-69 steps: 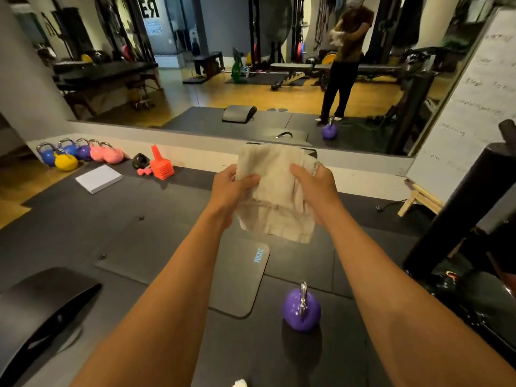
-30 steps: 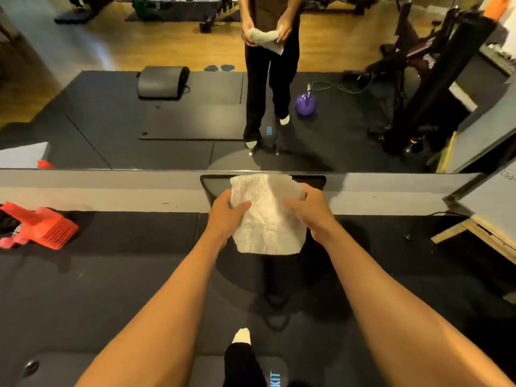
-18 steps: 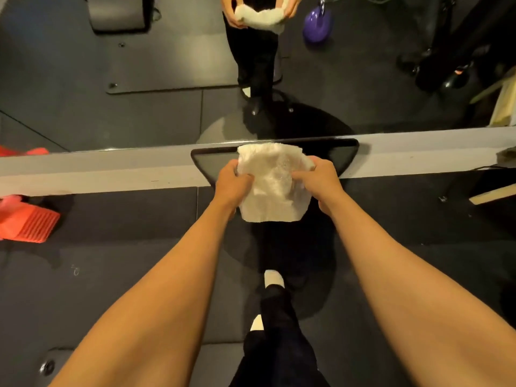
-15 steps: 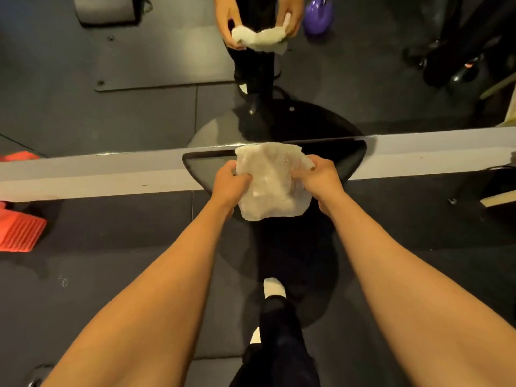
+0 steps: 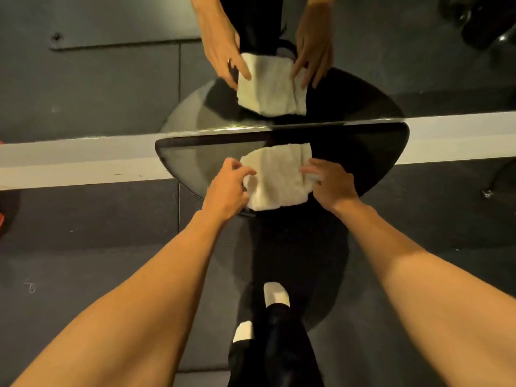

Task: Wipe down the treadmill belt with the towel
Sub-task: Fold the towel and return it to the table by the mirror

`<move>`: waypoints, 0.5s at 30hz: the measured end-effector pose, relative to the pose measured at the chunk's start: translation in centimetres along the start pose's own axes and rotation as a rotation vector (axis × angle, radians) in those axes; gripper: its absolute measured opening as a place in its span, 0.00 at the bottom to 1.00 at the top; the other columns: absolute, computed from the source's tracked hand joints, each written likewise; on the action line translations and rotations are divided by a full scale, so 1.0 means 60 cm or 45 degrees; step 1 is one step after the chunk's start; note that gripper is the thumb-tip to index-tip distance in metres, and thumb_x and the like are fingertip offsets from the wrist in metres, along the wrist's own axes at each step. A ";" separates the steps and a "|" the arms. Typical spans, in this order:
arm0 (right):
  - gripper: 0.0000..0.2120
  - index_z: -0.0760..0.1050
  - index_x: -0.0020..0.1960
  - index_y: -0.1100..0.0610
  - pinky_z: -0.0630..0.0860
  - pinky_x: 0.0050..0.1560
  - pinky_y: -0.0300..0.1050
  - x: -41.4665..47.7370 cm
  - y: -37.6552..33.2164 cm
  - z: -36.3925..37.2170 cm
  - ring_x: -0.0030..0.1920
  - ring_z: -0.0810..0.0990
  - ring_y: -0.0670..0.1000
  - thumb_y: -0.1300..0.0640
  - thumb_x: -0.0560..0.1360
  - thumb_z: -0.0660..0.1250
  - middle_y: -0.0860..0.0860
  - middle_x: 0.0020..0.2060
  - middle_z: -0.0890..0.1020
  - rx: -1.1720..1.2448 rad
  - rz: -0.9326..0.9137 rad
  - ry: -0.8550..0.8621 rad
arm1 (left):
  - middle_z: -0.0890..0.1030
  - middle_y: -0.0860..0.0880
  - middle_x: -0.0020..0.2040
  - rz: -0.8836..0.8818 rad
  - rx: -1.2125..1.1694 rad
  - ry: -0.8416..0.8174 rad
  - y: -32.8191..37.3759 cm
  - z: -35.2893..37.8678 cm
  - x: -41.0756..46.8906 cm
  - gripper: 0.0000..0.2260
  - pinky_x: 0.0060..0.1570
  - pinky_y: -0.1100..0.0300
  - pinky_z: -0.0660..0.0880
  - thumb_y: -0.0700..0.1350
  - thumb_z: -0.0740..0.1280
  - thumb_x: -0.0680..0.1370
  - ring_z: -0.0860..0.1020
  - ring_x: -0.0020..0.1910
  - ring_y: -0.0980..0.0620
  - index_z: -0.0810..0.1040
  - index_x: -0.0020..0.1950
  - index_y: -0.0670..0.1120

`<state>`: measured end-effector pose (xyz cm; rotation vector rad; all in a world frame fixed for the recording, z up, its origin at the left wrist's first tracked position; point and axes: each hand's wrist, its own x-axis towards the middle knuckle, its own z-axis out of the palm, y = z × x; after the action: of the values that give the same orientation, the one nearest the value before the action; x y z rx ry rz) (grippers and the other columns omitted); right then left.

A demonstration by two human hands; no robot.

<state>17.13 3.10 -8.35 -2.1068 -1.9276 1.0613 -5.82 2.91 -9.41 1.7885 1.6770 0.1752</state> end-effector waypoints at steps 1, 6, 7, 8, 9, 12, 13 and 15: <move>0.20 0.72 0.68 0.49 0.55 0.71 0.62 -0.001 -0.001 -0.002 0.74 0.62 0.55 0.61 0.79 0.55 0.49 0.73 0.66 -0.093 0.023 -0.048 | 0.69 0.47 0.64 -0.025 0.007 -0.027 0.001 0.005 -0.002 0.18 0.58 0.50 0.74 0.38 0.63 0.75 0.76 0.55 0.45 0.78 0.63 0.49; 0.23 0.64 0.72 0.48 0.65 0.66 0.63 0.017 -0.021 0.016 0.69 0.67 0.57 0.49 0.79 0.60 0.50 0.72 0.66 -0.162 -0.049 -0.050 | 0.69 0.44 0.66 -0.217 -0.224 0.003 0.024 0.035 0.006 0.20 0.57 0.59 0.68 0.47 0.66 0.78 0.74 0.60 0.44 0.71 0.70 0.47; 0.25 0.62 0.73 0.48 0.67 0.64 0.62 0.022 -0.021 0.026 0.68 0.67 0.58 0.47 0.78 0.62 0.50 0.72 0.65 -0.154 -0.014 -0.051 | 0.69 0.43 0.66 -0.228 -0.256 0.032 0.025 0.043 0.010 0.23 0.55 0.59 0.67 0.47 0.68 0.77 0.73 0.60 0.44 0.68 0.71 0.47; 0.28 0.60 0.73 0.48 0.70 0.63 0.61 0.027 -0.020 0.035 0.67 0.67 0.58 0.46 0.76 0.65 0.52 0.71 0.64 -0.140 0.047 -0.048 | 0.69 0.43 0.66 -0.239 -0.275 0.063 0.028 0.047 0.014 0.26 0.53 0.59 0.67 0.45 0.70 0.76 0.73 0.60 0.43 0.65 0.72 0.48; 0.30 0.59 0.73 0.49 0.72 0.61 0.60 0.033 -0.018 0.046 0.66 0.67 0.59 0.46 0.75 0.67 0.54 0.70 0.64 -0.129 0.098 -0.027 | 0.70 0.43 0.66 -0.256 -0.287 0.107 0.028 0.052 0.021 0.29 0.52 0.58 0.68 0.44 0.71 0.75 0.73 0.61 0.43 0.62 0.73 0.48; 0.31 0.59 0.72 0.51 0.75 0.57 0.57 0.047 -0.016 0.071 0.63 0.70 0.60 0.51 0.74 0.70 0.57 0.66 0.66 -0.152 0.193 0.002 | 0.73 0.44 0.67 -0.339 -0.368 0.158 0.026 0.055 0.039 0.32 0.56 0.54 0.71 0.38 0.68 0.74 0.72 0.64 0.42 0.60 0.75 0.49; 0.27 0.61 0.71 0.51 0.76 0.56 0.56 0.053 -0.016 0.076 0.62 0.71 0.60 0.53 0.75 0.68 0.56 0.65 0.67 -0.143 0.180 0.034 | 0.74 0.45 0.66 -0.331 -0.401 0.170 0.024 0.056 0.047 0.29 0.55 0.55 0.71 0.38 0.67 0.75 0.72 0.64 0.43 0.62 0.74 0.49; 0.19 0.66 0.67 0.52 0.75 0.56 0.54 0.063 -0.017 0.080 0.60 0.73 0.59 0.58 0.77 0.62 0.56 0.62 0.71 -0.066 0.124 0.158 | 0.76 0.46 0.64 -0.282 -0.421 0.250 0.023 0.053 0.060 0.25 0.54 0.56 0.71 0.38 0.66 0.76 0.74 0.62 0.44 0.66 0.72 0.48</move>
<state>13.49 4.90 -13.04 -2.2572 -1.8326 0.8815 -2.42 5.13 -12.31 1.3675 1.8446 0.5117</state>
